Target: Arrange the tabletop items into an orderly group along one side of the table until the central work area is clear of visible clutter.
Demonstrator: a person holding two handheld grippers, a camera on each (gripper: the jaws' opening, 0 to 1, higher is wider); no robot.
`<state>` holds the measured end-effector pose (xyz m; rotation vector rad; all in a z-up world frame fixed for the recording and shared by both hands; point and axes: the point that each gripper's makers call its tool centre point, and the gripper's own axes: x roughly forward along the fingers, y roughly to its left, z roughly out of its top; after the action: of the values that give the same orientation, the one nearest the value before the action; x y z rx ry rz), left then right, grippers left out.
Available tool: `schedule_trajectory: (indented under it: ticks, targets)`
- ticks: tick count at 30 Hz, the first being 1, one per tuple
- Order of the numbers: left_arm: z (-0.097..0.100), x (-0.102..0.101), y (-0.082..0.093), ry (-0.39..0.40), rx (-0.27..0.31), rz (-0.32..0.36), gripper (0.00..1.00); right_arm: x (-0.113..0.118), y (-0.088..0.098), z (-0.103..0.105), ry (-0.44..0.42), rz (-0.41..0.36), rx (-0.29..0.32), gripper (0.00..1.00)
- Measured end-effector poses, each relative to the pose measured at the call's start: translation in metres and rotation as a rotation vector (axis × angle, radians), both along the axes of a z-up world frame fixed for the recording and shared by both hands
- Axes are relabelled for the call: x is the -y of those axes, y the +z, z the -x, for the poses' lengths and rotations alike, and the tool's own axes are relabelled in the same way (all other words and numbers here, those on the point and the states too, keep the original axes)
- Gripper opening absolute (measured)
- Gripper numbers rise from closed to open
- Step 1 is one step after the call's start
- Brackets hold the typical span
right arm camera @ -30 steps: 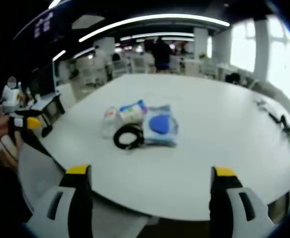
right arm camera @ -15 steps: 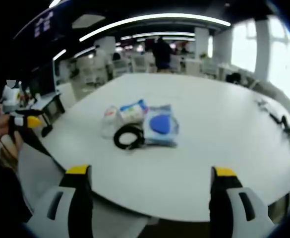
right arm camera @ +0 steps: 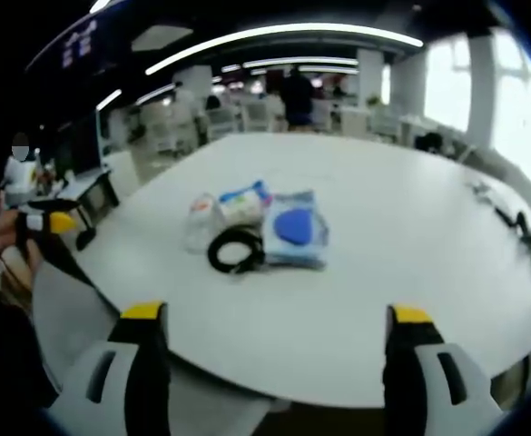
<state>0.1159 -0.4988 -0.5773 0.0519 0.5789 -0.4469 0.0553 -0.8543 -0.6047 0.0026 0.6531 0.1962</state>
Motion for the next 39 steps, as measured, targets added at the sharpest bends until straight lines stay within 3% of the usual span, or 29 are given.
schedule_trajectory:
  ticks: [23, 39]
  targets:
    - [-0.009, 0.001, 0.005, -0.043, 0.063, -0.003, 0.98, -0.011, 0.003, -0.006, 0.058, -0.016, 0.02, 1.0]
    - [-0.019, -0.002, 0.0, -0.036, 0.049, -0.016, 0.98, -0.025, 0.003, -0.018, 0.127, -0.014, 0.017, 1.0]
